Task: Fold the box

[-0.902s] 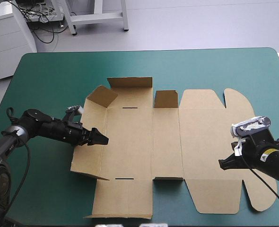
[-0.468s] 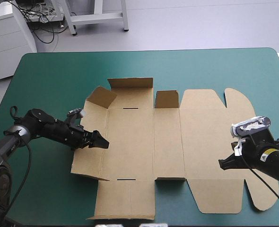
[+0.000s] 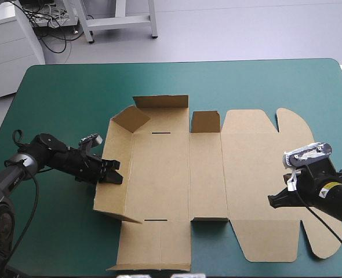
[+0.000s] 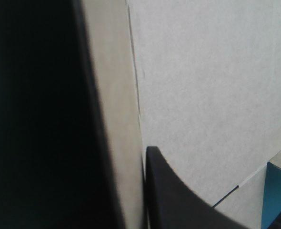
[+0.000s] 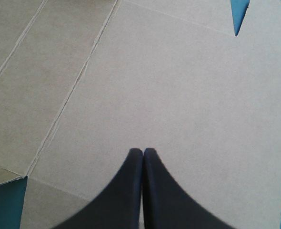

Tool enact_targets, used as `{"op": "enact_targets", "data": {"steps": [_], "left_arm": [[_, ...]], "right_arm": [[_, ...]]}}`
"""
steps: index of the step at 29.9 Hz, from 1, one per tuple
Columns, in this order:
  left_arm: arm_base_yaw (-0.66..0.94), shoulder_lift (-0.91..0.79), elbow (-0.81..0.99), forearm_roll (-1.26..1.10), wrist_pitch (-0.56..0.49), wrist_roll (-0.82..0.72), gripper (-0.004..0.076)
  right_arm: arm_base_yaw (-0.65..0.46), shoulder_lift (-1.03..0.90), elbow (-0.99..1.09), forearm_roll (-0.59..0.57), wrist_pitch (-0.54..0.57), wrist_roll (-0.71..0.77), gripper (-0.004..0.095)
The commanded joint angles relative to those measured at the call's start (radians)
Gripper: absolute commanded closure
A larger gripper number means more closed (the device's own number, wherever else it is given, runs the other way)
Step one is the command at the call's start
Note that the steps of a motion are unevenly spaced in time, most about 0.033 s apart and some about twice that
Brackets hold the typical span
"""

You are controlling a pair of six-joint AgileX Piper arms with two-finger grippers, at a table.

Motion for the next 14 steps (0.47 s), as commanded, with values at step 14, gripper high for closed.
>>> {"op": "enact_targets", "data": {"steps": [14], "left_arm": [[-0.006,-0.043,-0.023,-0.030,0.061,0.077,0.0756]], "right_arm": [[-0.006,-0.007,-0.022,0.003,-0.054,-0.013,0.0931]]}}
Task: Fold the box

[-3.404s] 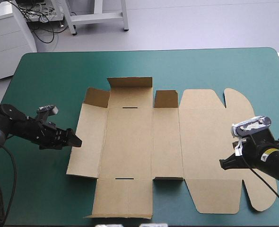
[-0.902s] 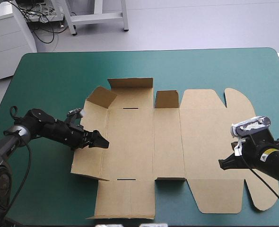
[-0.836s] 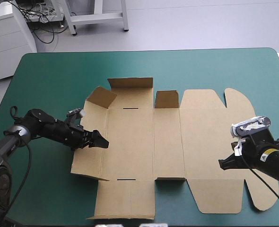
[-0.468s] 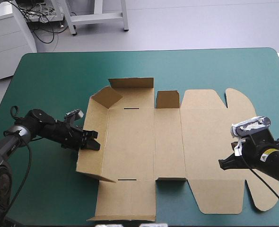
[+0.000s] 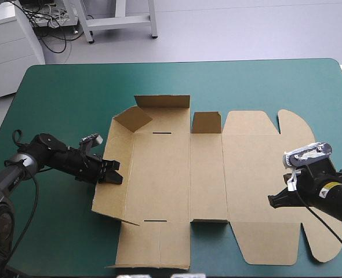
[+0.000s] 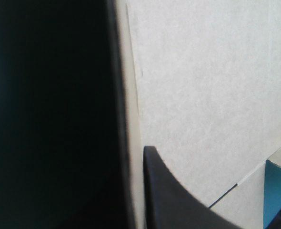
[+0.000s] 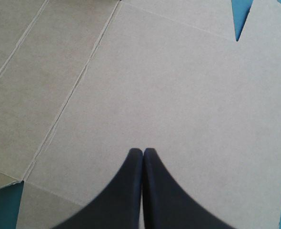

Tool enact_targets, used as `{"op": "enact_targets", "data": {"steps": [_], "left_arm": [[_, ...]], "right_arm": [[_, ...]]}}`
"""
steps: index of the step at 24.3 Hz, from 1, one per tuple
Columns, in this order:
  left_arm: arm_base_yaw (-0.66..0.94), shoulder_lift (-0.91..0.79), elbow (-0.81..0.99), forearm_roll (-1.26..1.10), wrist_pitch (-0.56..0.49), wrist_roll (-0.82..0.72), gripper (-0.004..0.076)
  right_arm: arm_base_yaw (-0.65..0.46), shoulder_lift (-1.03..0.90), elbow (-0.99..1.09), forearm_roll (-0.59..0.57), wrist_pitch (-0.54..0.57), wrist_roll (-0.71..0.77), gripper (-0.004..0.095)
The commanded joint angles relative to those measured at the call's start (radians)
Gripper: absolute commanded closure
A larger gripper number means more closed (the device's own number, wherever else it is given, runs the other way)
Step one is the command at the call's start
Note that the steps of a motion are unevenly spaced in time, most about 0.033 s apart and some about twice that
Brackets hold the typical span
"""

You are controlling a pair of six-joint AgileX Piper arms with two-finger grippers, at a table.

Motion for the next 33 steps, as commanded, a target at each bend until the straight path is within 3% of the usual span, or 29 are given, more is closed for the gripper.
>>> {"op": "enact_targets", "data": {"steps": [1,10,13,17,22,28,33], "left_arm": [[-0.006,-0.043,-0.035,-0.025,0.056,0.051,0.0756],[-0.017,-0.045,-0.313,0.032,0.142,0.071,0.0756],[-0.113,-0.043,-0.524,0.211,0.117,0.027,0.0756],[-0.210,-0.043,-0.674,0.409,0.089,-0.031,0.0756],[-0.360,-0.043,-0.800,0.648,-0.031,-0.063,0.0756],[-0.542,-0.031,-0.805,0.958,-0.196,-0.073,0.0756],[-0.635,-0.009,-0.806,1.086,-0.258,-0.073,0.0756]], "right_arm": [[-0.006,-0.007,-0.022,0.003,-0.053,-0.012,0.0931],[-0.006,-0.007,-0.022,0.005,-0.055,-0.004,0.0931],[-0.006,-0.007,-0.022,0.005,-0.080,-0.002,0.0931],[-0.006,-0.007,-0.025,0.005,-0.090,0.000,0.0931],[-0.006,-0.007,-0.075,0.003,-0.065,0.002,0.0931],[-0.006,-0.007,-0.176,-0.006,-0.013,0.002,0.0931],[-0.006,-0.007,-0.236,-0.006,0.016,0.002,0.0931]]}}
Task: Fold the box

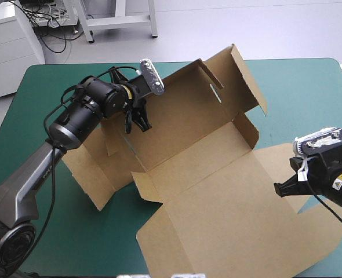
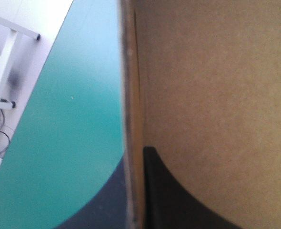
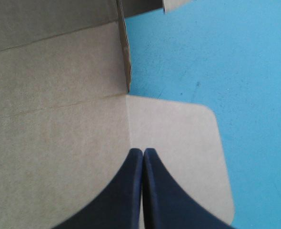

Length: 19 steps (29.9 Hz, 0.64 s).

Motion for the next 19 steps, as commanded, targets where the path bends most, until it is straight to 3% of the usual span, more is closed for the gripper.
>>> {"op": "enact_targets", "data": {"steps": [1,7,19], "left_arm": [[-0.053,-0.038,-0.038,0.097,-0.111,0.000,0.0756],[-0.154,-0.028,-0.038,0.298,-0.149,-0.020,0.0756],[-0.249,-0.028,-0.038,0.583,-0.169,-0.301,0.0756]], "right_arm": [[-0.006,-0.007,-0.070,-0.002,-0.036,-0.003,0.0931],[-0.006,-0.007,-0.138,-0.021,-0.014,-0.003,0.0931],[-0.006,-0.007,-0.147,-0.051,-0.014,-0.001,0.0931]]}}
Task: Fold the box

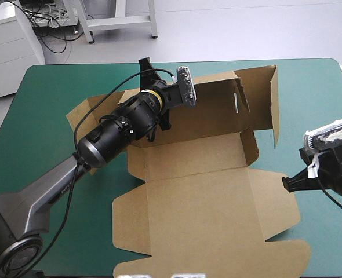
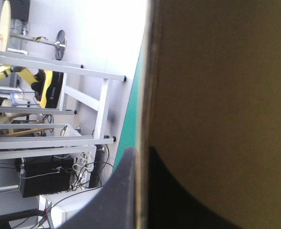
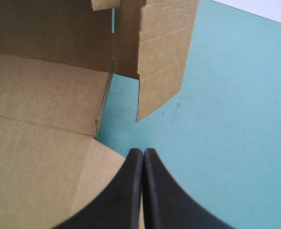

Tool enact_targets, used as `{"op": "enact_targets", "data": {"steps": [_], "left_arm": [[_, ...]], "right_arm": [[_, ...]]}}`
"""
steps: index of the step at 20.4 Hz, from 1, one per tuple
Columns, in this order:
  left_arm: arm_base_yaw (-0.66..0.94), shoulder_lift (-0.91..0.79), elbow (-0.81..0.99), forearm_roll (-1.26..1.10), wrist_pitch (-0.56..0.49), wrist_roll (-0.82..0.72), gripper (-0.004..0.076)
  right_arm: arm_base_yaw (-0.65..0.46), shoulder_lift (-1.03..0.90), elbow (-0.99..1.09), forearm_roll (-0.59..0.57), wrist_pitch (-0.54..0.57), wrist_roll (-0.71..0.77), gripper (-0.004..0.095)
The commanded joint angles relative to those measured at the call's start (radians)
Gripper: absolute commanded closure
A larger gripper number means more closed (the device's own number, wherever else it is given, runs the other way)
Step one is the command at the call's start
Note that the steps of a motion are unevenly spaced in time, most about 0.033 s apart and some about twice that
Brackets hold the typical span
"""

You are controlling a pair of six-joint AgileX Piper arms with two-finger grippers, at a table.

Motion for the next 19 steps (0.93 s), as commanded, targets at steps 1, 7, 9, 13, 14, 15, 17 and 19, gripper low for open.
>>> {"op": "enact_targets", "data": {"steps": [1,7,9,13,14,15,17,19], "left_arm": [[-0.006,-0.049,-0.027,0.074,-0.050,-0.089,0.0756],[-0.055,-0.049,0.159,0.397,-0.090,-0.217,0.0756],[-0.085,-0.053,0.195,0.402,-0.097,-0.231,0.0756],[-0.123,-0.053,0.256,0.416,-0.113,-0.266,0.0756],[-0.123,-0.053,0.278,0.422,-0.130,-0.289,0.0756],[-0.123,-0.053,0.293,0.424,-0.134,-0.304,0.0756],[-0.123,-0.053,0.318,0.424,-0.137,-0.334,0.0756],[-0.123,-0.053,0.333,0.424,-0.139,-0.347,0.0756]], "right_arm": [[-0.006,-0.006,-0.033,-0.004,-0.056,-0.002,0.0931],[-0.006,-0.006,-0.033,0.002,-0.059,-0.002,0.0931],[-0.006,-0.004,-0.033,0.002,-0.061,0.006,0.0931],[-0.006,-0.004,-0.033,0.002,-0.062,0.025,0.0931],[-0.006,-0.004,-0.033,0.002,-0.062,0.025,0.0931],[-0.006,-0.004,-0.033,0.002,-0.062,0.025,0.0931],[-0.006,-0.004,-0.033,0.002,-0.062,0.025,0.0931],[-0.006,-0.004,-0.033,0.002,-0.062,0.025,0.0931]]}}
